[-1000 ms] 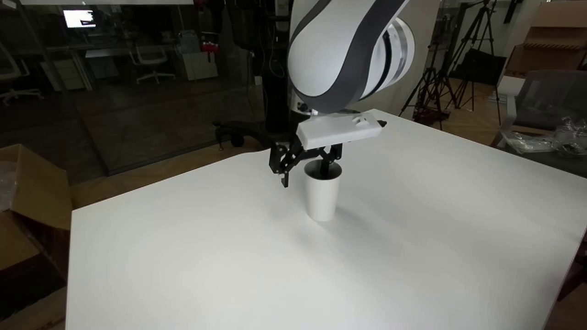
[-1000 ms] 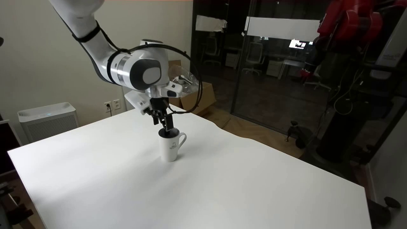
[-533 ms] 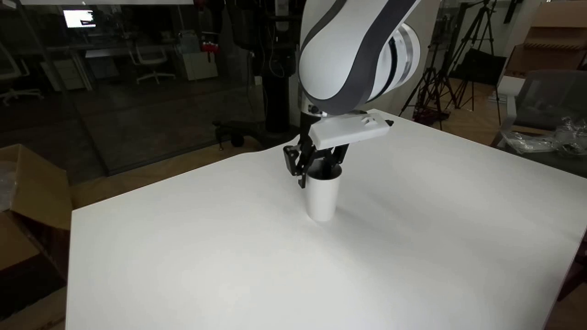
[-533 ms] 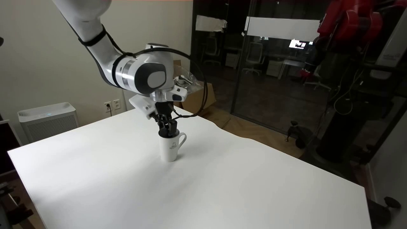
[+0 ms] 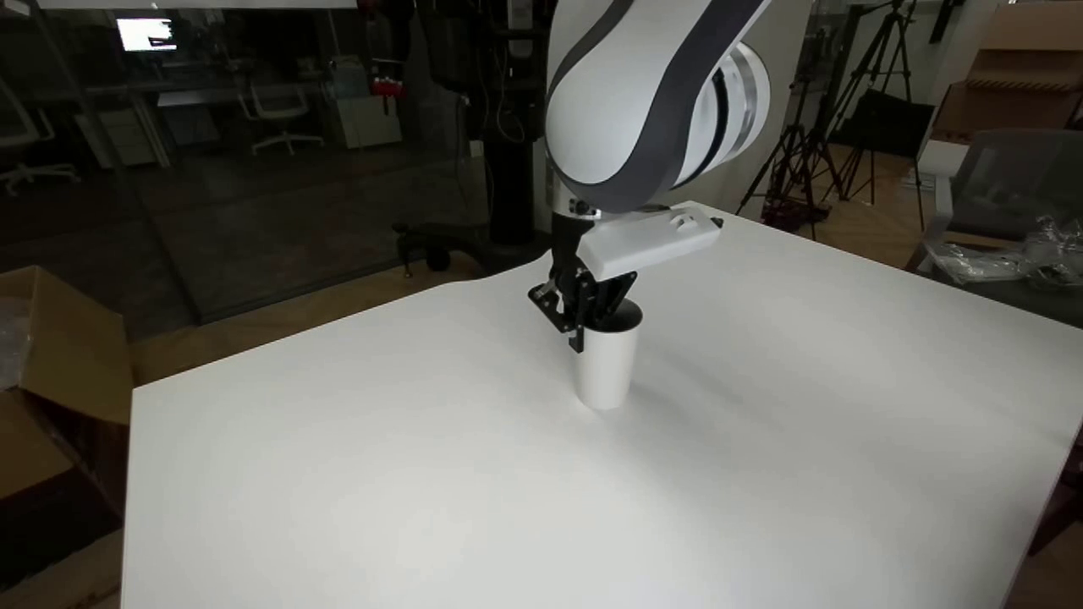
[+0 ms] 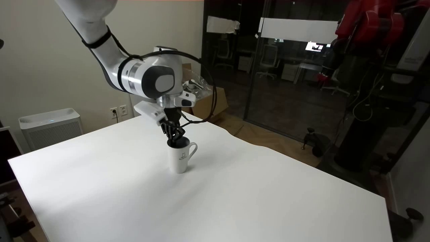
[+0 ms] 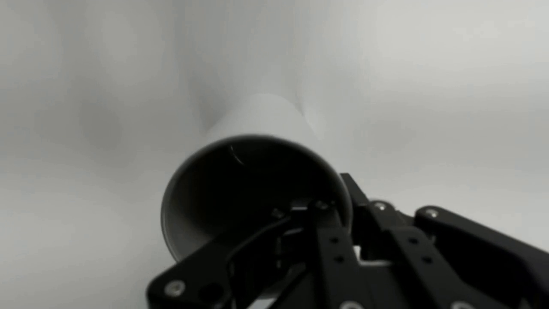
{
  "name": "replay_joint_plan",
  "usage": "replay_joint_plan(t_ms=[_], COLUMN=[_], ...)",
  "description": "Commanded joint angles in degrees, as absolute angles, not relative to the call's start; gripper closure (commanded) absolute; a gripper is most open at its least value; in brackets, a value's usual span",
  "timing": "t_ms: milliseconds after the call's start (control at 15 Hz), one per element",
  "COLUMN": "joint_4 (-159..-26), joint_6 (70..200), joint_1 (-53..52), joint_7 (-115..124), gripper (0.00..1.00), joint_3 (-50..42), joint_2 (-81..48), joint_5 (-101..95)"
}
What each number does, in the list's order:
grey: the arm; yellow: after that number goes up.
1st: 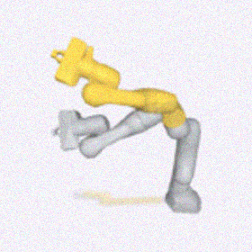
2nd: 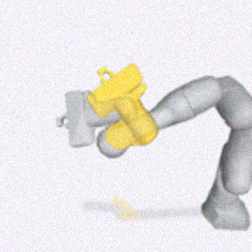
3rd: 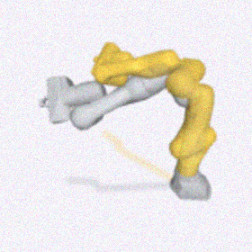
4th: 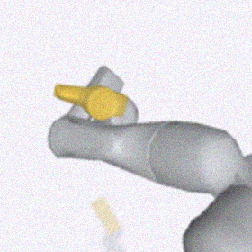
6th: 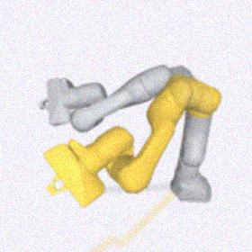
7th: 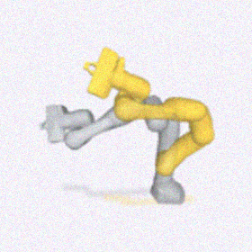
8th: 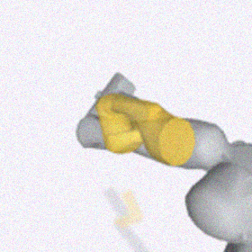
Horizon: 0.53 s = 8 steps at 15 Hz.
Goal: Move the cup slightly to the right on the table
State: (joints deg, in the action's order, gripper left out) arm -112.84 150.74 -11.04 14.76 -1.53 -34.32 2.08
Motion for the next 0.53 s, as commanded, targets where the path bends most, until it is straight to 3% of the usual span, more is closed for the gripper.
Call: replay_joint_plan(t_ms=[0, 267, 333, 467], joint_4=[-112.7, -112.6, -112.6, -113.2], joint_6=[150.4, 150.3, 150.3, 151.0], joint_1=[-10.6, -10.6, -10.6, -10.3], joint_7=[14.8, 14.7, 14.7, 15.4], gripper=[0.89, 0.89, 0.97, 0.97], joint_3=[-1.1, -1.1, -1.1, -1.2], joint_2=[-34.3, -34.3, -34.3, -34.0], joint_5=[1.7, 1.6, 1.6, 2.3])
